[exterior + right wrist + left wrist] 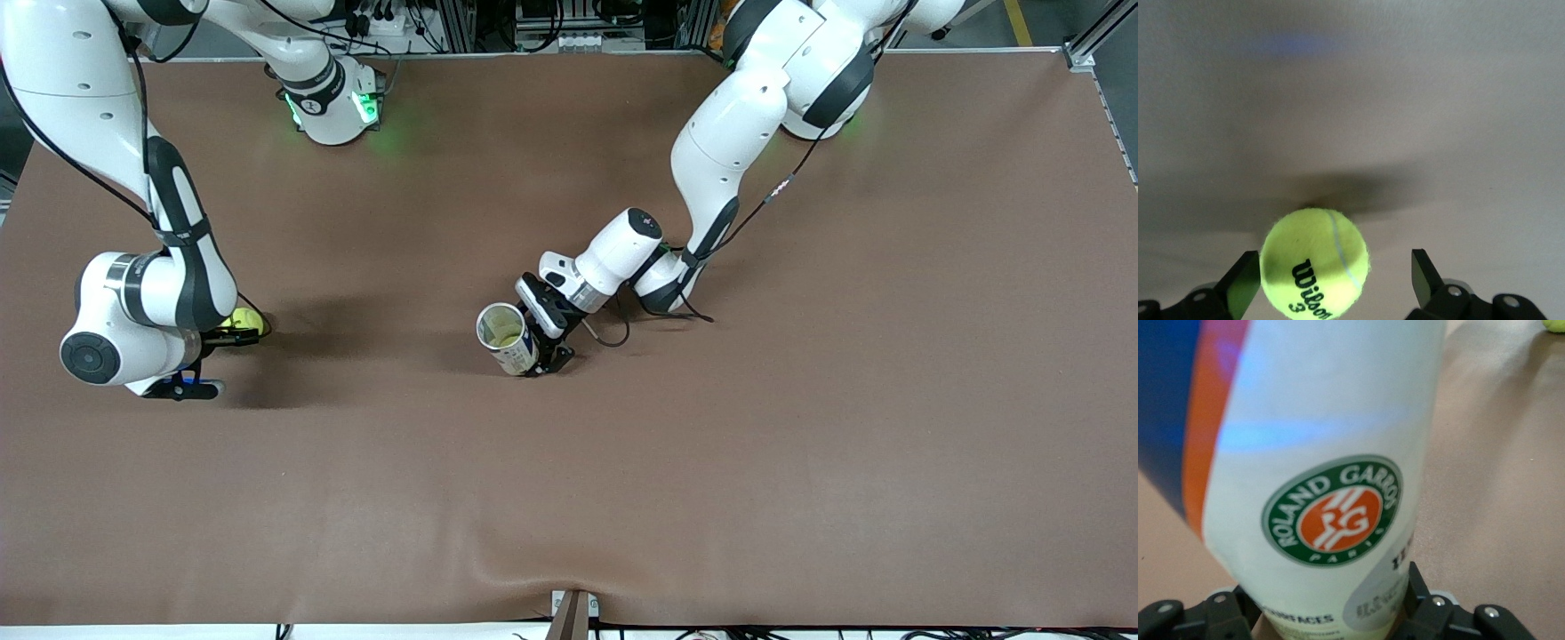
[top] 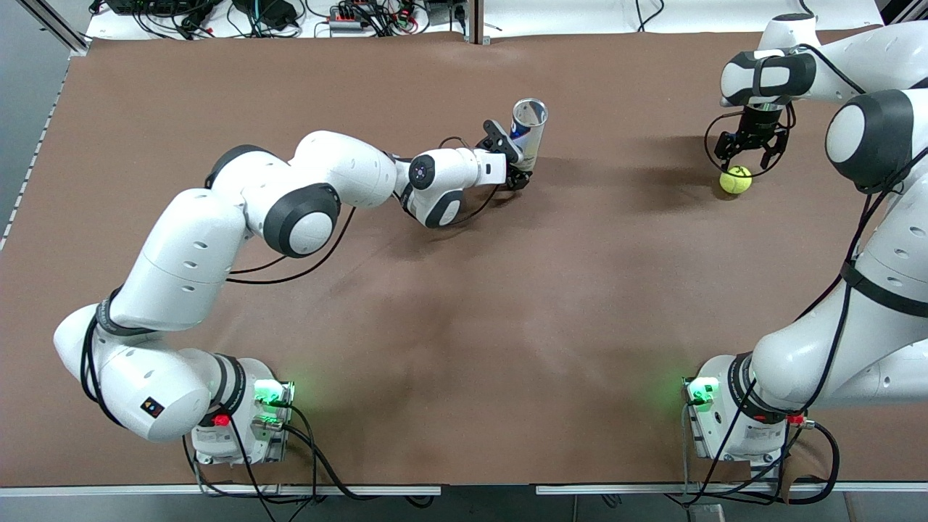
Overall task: Insert tennis ball vertically with right arm
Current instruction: 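Grasp the Wilson ball on the table with the right gripper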
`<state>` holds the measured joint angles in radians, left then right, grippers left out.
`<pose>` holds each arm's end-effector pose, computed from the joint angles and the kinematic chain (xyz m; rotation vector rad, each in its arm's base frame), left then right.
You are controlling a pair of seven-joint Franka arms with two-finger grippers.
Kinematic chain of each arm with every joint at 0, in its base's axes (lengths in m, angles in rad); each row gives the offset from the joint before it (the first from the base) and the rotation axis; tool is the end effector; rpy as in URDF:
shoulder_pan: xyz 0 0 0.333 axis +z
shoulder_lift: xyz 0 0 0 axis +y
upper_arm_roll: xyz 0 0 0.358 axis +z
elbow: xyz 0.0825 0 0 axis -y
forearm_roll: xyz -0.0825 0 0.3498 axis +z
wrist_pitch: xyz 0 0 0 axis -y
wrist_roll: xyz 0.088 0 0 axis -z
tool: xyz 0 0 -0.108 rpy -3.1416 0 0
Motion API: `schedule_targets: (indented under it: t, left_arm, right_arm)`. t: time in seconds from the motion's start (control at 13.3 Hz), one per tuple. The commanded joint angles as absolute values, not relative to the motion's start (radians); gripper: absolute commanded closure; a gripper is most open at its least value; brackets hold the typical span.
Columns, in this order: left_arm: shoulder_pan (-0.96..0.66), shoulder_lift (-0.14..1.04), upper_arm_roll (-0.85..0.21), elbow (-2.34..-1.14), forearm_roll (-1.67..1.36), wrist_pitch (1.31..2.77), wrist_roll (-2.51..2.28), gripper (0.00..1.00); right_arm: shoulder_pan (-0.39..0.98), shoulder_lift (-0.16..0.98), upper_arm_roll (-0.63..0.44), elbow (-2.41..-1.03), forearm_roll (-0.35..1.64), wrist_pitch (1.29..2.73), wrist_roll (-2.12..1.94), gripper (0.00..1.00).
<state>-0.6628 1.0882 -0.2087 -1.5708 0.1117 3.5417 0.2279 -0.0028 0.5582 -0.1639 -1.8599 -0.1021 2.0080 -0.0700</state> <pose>0.4983 -0.5368 0.1656 2.1964 -1.2343 1.1157 0.5836 -0.0965 0.2559 2.9513 -0.0407 -0.6327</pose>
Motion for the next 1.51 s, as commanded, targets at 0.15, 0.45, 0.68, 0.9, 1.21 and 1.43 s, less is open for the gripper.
schedule_targets:
  t: [0.15,0.45,0.68,0.9,1.21,1.43]
  left_arm:
    - [-0.667,1.108,-0.199,-1.548,0.107,3.556,0.230,0.17]
    - [-0.666,1.108,-0.199,-1.548,0.107,3.556,0.230,0.17]
    - [-0.666,1.108,-0.199,-1.548,0.107,3.556,0.230,0.17]
    - [-0.666,1.108,-0.199,-1.548,0.107,3.556,0.230,0.17]
    - [-0.666,1.108,-0.199,-1.548,0.107,3.556,0.230,0.17]
    - [-0.664,1.106,-0.199,-1.548,0.106,3.556,0.230,0.17]
  right_arm:
    - [-0.020,0.531,-0.141,-1.908,-0.087,2.010,-0.040,0.00]
    - [-0.015,0.531,-0.141,-1.916,-0.087,2.008,-0.046,0.83]
    - [0.000,0.523,-0.138,-1.808,-0.087,1.869,-0.040,1.00]
    - [0.049,0.523,-0.137,-1.614,-0.059,1.621,-0.023,1.00]
    - [0.164,0.522,-0.135,-1.430,0.070,1.445,0.199,1.00]
    - [0.227,0.522,-0.133,-1.338,0.181,1.390,0.357,1.00]
